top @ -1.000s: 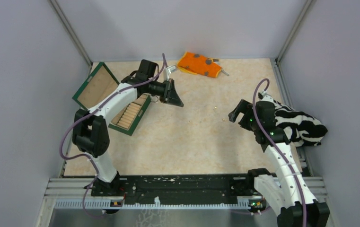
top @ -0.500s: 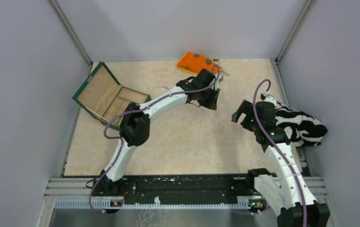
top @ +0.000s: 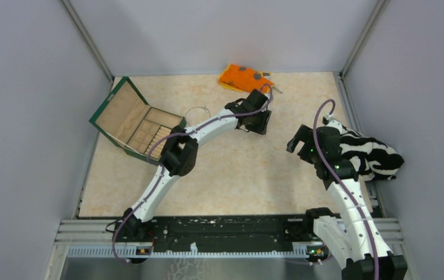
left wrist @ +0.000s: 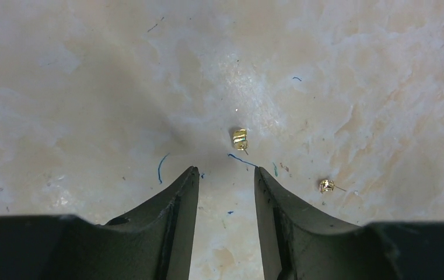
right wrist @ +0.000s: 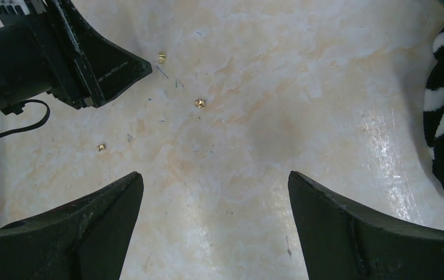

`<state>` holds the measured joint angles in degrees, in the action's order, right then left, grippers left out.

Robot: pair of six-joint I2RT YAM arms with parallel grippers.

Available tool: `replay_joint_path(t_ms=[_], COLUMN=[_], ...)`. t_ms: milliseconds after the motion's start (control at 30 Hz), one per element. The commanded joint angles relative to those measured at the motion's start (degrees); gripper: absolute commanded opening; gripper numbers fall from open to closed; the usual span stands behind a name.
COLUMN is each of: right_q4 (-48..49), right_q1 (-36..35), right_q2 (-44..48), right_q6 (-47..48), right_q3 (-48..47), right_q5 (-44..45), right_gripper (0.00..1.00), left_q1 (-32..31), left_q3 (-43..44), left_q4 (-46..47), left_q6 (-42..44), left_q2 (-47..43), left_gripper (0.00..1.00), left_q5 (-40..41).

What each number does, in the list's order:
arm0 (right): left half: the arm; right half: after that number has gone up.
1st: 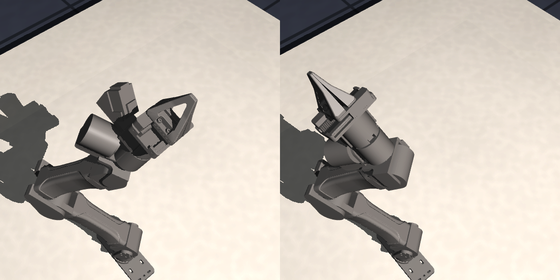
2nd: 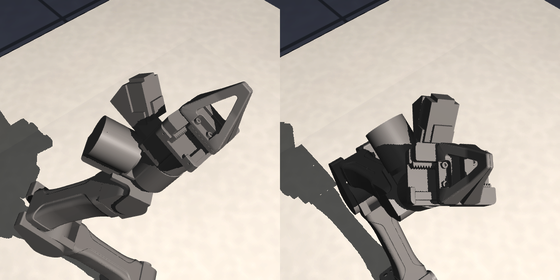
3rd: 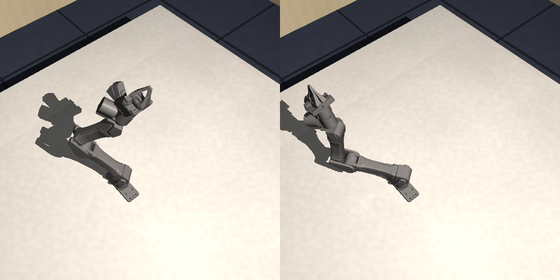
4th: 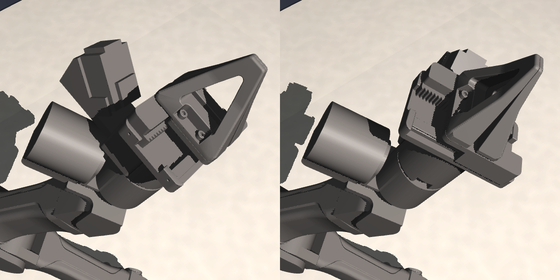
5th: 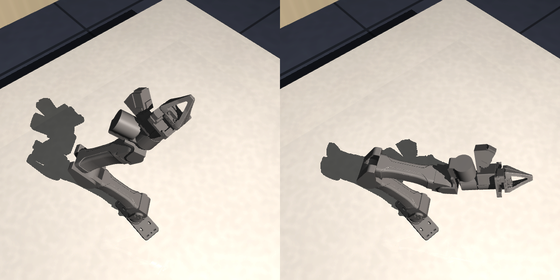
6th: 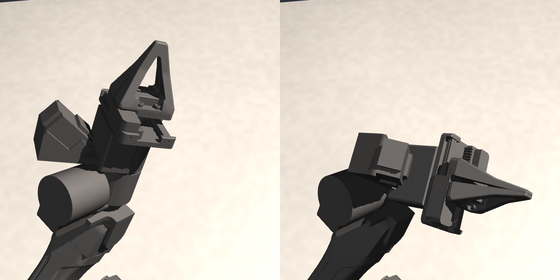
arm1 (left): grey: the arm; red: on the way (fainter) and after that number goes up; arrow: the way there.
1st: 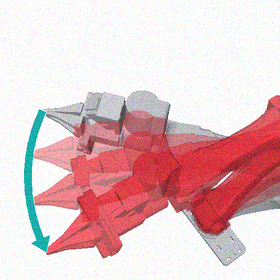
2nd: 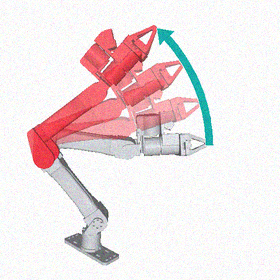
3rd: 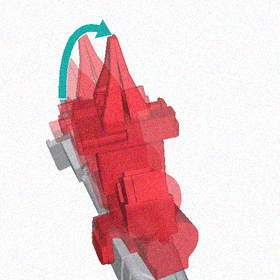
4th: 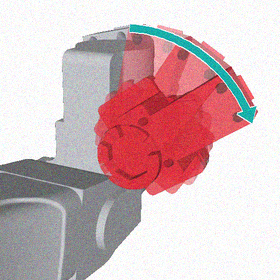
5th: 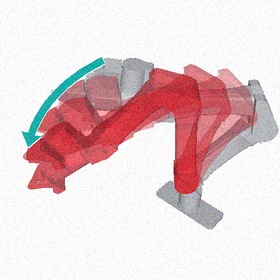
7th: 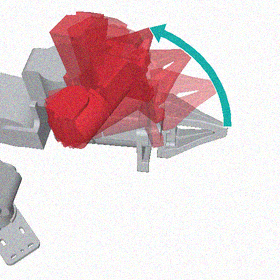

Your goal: Organize the mixed jewelry

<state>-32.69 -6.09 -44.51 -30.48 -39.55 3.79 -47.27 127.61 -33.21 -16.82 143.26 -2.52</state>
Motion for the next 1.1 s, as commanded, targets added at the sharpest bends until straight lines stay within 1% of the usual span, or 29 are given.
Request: replay_joint_path(t_ms=[0,233,500,833,1000,1067], right_q4=[1.55,1.68,2.18,2.76,2.75,2.95], right_q1=[0.37,0.37,0.37,0.37,0.37,0.37], right_q2=[-0.22,-0.78,-1.35,-2.11,-2.55,-2.62], right_q6=[0.06,0.07,0.23,0.50,0.53,0.53], right_q3=[-3.25,-2.91,-2.71,-2.81,-3.12,-3.16], right_q5=[-0.40,-0.97,-1.29,-1.59,-1.59,-1.69], right_gripper=[0.93,0.93,0.93,0.93,0.93,0.93], left_q1=[-0.20,-0.20,-0.20,-0.24,-0.20,-0.20], left_q3=[2.76,4.26,5.76,5.89,6.07,6.07], left_q4=[3.44,4.37,4.09,4.20,4.51,4.55], left_q6=[-0.36,-0.91,-1.29,-1.88,-2.32,-2.32], left_q2=[1.64,3.81,5.19,6.36,6.68,6.52], left_gripper=[0.46,0.44,0.33,0.30,0.25,0.21], left_q5=[-0.79,-1.75,-2.75,-4.00,-4.17,-4.02])
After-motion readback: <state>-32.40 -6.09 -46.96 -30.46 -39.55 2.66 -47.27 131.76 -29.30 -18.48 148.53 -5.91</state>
